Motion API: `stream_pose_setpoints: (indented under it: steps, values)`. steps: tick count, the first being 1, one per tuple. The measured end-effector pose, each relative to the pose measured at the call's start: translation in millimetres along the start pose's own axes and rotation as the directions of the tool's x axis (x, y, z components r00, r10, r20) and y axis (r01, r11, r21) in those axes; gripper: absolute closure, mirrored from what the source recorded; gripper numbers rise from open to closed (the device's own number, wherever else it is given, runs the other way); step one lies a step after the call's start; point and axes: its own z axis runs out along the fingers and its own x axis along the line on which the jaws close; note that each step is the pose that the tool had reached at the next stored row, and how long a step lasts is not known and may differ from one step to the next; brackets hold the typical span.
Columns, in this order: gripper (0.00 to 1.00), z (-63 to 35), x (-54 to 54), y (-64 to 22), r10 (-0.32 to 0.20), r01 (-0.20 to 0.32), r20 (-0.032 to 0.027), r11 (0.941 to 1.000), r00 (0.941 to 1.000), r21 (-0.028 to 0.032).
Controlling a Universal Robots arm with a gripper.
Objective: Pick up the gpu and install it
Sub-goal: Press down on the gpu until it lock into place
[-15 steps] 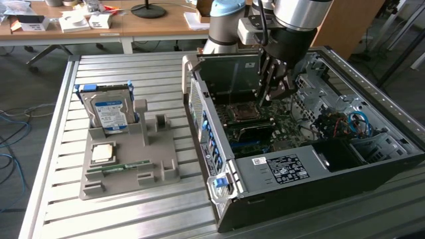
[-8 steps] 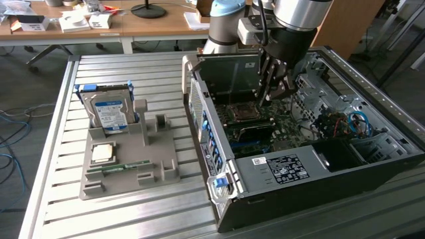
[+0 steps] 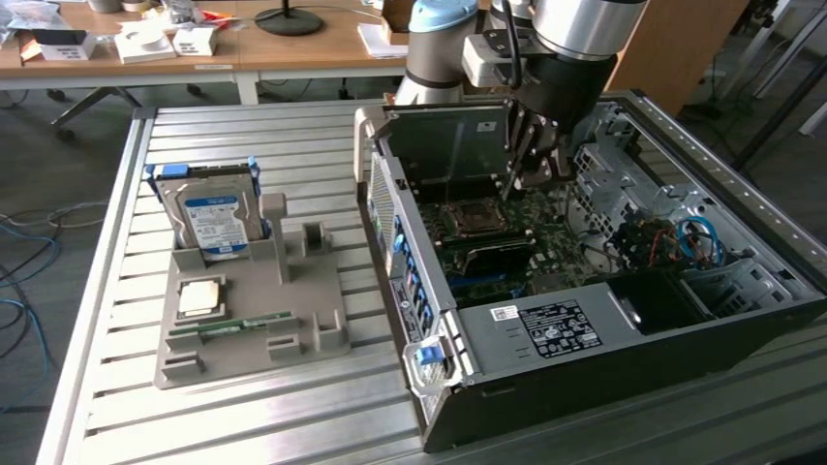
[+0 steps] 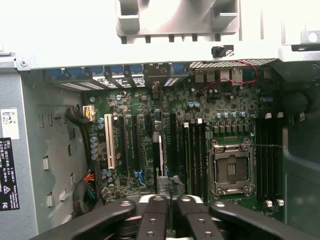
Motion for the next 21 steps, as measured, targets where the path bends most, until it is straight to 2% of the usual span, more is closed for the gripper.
stream_pose_setpoints:
  steps: [2,9,21]
  values:
    - [0.89,0.0,0.0,0.0,0.000,0.000,-0.0003,1.0000,1.0000,0.0000]
    - [0.89,1.4,-0.2,0.0,0.000,0.000,-0.0012,1.0000,1.0000,0.0002]
    - [0.89,23.8,0.9,0.1,0.000,0.000,-0.0014,1.0000,1.0000,0.0001]
